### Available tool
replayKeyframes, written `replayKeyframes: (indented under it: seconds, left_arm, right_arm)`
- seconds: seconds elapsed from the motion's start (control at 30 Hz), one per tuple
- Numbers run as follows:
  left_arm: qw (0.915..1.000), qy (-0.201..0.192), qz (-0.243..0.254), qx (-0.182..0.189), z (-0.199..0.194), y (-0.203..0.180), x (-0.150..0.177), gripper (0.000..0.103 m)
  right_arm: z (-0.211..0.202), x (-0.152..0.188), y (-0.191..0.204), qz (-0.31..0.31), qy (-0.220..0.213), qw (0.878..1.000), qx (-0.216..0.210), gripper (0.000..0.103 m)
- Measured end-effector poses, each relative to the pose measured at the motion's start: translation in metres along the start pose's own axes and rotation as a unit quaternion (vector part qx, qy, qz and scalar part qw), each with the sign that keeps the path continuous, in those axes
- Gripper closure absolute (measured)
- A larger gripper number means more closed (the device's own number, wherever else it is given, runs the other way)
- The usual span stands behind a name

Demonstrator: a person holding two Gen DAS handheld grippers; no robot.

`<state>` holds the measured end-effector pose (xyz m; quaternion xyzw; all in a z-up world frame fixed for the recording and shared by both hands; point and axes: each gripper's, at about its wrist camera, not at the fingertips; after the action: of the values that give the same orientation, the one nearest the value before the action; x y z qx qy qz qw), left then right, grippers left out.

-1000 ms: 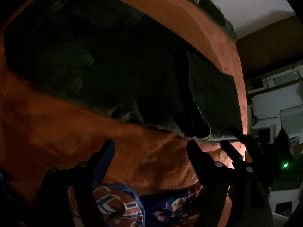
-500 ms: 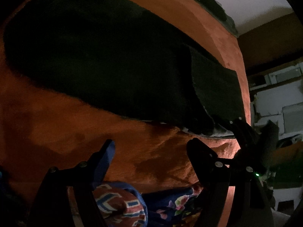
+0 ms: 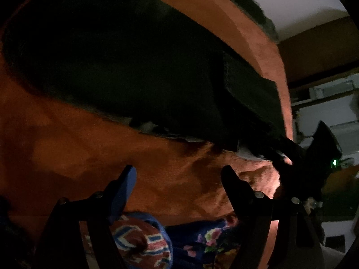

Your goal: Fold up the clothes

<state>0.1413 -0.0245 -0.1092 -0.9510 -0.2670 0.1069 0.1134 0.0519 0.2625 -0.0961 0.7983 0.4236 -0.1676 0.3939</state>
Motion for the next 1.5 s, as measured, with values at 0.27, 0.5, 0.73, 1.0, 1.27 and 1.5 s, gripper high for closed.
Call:
replayKeyframes:
  seconds: [0.27, 0.5, 0.73, 1.0, 1.27, 1.5]
  left_arm:
    - [0.9996, -0.005, 0.027, 0.001, -0.002, -0.013, 0.003, 0.024]
    - [0.9998, 0.004, 0.019, -0.004, 0.002, -0.008, 0.004, 0.024]
    - [0.9997, 0.023, 0.010, -0.009, 0.014, -0.001, 0.010, 0.024]
    - [0.9999, 0.011, 0.010, -0.008, 0.010, -0.001, 0.012, 0.024]
    - [0.9987, -0.018, 0.033, -0.035, 0.003, -0.009, 0.012, 0.024]
    - [0.9988, -0.022, 0.033, -0.027, 0.001, -0.009, 0.010, 0.024]
  right_arm:
    - [-0.016, -0.006, -0.007, 0.035, -0.039, 0.999, 0.000, 0.086]
    - [0.050, 0.007, 0.038, -0.068, 0.086, 0.992, 0.066, 0.040]
    - [0.081, 0.009, 0.057, -0.128, 0.087, 0.978, 0.139, 0.041]
    - [0.061, 0.017, 0.032, -0.081, 0.068, 0.987, 0.120, 0.044]
    - [0.073, 0.021, 0.066, -0.165, 0.060, 0.961, 0.215, 0.079]
    - [0.098, 0.026, 0.065, -0.173, 0.103, 0.953, 0.226, 0.069]
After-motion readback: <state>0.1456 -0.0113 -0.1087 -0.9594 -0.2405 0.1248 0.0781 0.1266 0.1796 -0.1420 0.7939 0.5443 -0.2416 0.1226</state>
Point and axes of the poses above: each gripper's, at about its wrist camera, not at the fingertips, and z roughly the way its jaws point, y to its left, x to its underside, and after that the axes turned 15 degrees about -x, right-handed
